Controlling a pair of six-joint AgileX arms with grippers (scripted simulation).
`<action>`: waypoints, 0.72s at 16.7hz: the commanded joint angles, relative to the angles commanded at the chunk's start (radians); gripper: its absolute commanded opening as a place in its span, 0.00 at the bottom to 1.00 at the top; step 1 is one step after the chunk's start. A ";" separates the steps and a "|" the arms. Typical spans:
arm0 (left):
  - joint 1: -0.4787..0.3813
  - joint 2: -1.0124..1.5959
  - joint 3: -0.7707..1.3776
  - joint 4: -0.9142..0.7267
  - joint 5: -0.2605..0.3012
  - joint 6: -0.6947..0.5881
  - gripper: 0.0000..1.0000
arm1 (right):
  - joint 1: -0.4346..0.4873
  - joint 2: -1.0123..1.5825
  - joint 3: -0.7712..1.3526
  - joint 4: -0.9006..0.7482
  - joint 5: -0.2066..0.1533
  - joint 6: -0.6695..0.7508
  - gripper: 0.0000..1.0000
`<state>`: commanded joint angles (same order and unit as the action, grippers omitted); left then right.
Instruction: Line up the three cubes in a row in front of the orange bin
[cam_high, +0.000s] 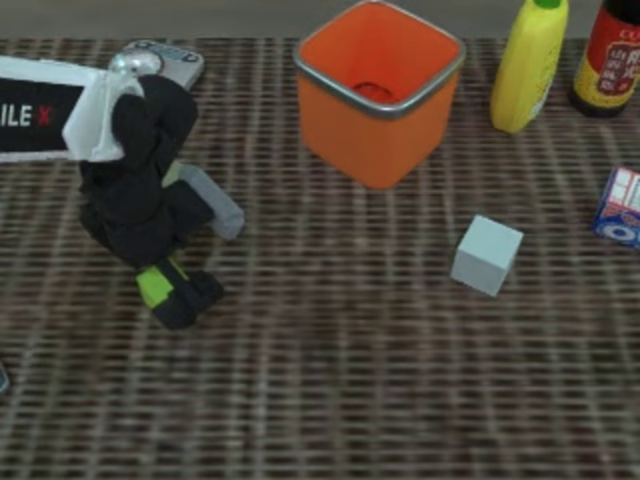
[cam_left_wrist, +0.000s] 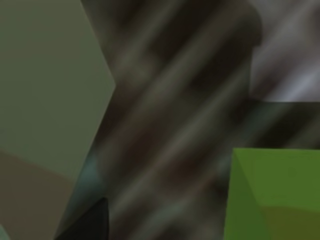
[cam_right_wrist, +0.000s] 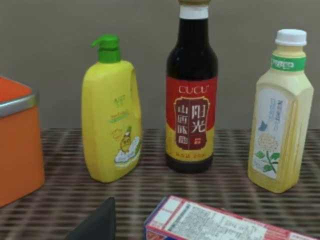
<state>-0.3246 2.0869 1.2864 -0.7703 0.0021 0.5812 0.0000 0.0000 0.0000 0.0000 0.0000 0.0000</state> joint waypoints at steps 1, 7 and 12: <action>0.000 0.000 0.000 0.000 0.000 0.000 1.00 | 0.000 0.000 0.000 0.000 0.000 0.000 1.00; 0.000 0.000 0.000 0.000 0.000 0.000 0.62 | 0.000 0.000 0.000 0.000 0.000 0.000 1.00; 0.000 0.000 0.000 0.000 0.000 0.000 0.25 | 0.000 0.000 0.000 0.000 0.000 0.000 1.00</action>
<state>-0.3246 2.0869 1.2864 -0.7703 0.0021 0.5812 0.0000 0.0000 0.0000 0.0000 0.0000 0.0000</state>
